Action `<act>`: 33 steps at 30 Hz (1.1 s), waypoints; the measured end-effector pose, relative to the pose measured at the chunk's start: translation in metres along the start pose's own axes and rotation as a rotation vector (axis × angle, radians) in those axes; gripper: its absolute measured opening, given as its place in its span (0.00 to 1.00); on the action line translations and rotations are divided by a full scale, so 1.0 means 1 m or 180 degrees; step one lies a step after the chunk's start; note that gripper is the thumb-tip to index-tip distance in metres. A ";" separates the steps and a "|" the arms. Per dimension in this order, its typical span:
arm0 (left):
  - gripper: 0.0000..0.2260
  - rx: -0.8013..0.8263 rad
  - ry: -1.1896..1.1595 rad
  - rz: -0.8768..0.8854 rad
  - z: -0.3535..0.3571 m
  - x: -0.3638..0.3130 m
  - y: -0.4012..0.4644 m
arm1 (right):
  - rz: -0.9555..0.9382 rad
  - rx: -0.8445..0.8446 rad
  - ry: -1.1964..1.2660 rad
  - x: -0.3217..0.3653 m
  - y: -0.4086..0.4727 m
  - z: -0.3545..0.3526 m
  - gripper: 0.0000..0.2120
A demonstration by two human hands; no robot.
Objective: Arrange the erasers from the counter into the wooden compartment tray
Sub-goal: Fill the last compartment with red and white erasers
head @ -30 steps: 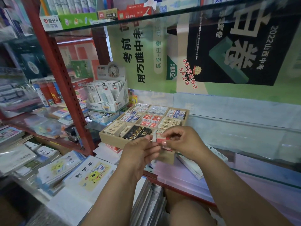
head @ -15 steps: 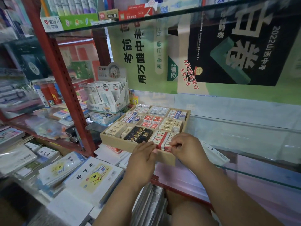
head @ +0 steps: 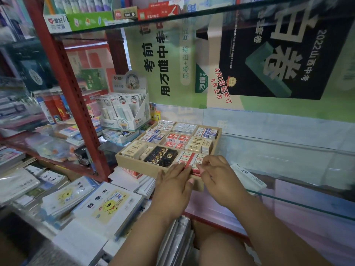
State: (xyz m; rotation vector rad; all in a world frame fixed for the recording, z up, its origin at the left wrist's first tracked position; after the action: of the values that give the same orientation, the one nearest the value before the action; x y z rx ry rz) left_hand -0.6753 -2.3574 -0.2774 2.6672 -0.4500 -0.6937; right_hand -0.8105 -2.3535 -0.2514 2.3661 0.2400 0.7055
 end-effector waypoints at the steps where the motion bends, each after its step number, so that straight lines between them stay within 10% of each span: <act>1: 0.21 -0.0011 0.0060 0.0002 0.000 -0.001 0.000 | 0.0015 0.0085 -0.0065 0.000 -0.001 -0.001 0.34; 9: 0.30 -0.0014 0.0459 0.0085 0.001 -0.006 -0.001 | 0.0400 0.0770 -0.0135 -0.007 -0.009 0.003 0.21; 25: 0.27 -0.0056 0.0845 0.0036 0.006 0.008 0.014 | 0.0771 0.0748 -0.0029 -0.028 -0.006 0.014 0.34; 33: 0.46 0.0105 0.0859 -0.0698 0.002 0.035 0.027 | 0.1038 0.0737 0.0251 -0.035 -0.008 0.023 0.36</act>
State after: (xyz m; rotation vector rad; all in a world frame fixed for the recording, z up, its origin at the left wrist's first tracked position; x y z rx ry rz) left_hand -0.6529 -2.3954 -0.2819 2.8134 -0.0987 -0.3763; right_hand -0.8273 -2.3716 -0.2869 2.6330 -0.0367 0.9698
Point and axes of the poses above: each hand's wrist, its own y-axis towards the middle knuckle, its own z-axis out of the palm, x = y × z, the point moved 6 cm from there along y, towards the middle knuckle, and after that the axes turned 15 degrees about -x, right-handed, at the moved point
